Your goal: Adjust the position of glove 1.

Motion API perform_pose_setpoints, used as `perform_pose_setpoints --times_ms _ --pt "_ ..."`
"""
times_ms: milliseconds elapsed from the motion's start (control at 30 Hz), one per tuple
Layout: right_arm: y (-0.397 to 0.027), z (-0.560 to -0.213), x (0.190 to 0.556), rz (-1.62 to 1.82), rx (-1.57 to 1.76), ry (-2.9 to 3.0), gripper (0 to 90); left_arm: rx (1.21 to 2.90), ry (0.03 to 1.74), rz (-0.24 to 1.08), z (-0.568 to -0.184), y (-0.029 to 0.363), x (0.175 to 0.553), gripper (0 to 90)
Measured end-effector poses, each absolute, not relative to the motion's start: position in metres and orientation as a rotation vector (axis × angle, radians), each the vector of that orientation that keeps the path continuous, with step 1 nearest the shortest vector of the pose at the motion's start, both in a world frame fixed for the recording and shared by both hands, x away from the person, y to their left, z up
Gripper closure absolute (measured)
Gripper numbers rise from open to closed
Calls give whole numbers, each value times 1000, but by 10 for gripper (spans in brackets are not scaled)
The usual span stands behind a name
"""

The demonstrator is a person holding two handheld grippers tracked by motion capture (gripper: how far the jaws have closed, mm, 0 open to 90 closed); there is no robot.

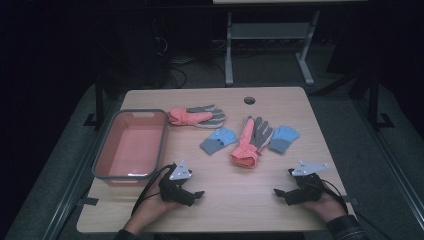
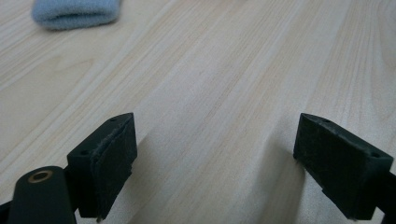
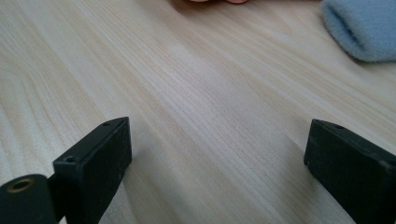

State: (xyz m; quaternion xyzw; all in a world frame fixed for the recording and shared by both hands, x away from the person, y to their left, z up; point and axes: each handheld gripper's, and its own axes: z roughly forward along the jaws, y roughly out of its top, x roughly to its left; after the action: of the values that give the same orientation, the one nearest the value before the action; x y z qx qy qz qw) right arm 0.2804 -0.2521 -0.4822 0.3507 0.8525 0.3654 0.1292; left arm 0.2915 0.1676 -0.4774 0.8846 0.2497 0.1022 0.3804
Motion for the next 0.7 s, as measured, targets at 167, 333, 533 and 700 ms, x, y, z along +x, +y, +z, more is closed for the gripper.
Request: perform_pose_setpoints --times_ms 167,333,533,700 --pt "-252 -480 281 1043 1029 2498 109 2255 649 268 -478 166 291 125" --pt "-254 -476 282 1020 1025 2518 193 2257 638 257 -477 167 290 125" --pt "-258 -462 295 1041 1044 2529 484 2268 605 259 -477 170 291 125" --pt "-260 -456 308 1069 1043 2526 574 2267 599 256 -477 170 291 125"
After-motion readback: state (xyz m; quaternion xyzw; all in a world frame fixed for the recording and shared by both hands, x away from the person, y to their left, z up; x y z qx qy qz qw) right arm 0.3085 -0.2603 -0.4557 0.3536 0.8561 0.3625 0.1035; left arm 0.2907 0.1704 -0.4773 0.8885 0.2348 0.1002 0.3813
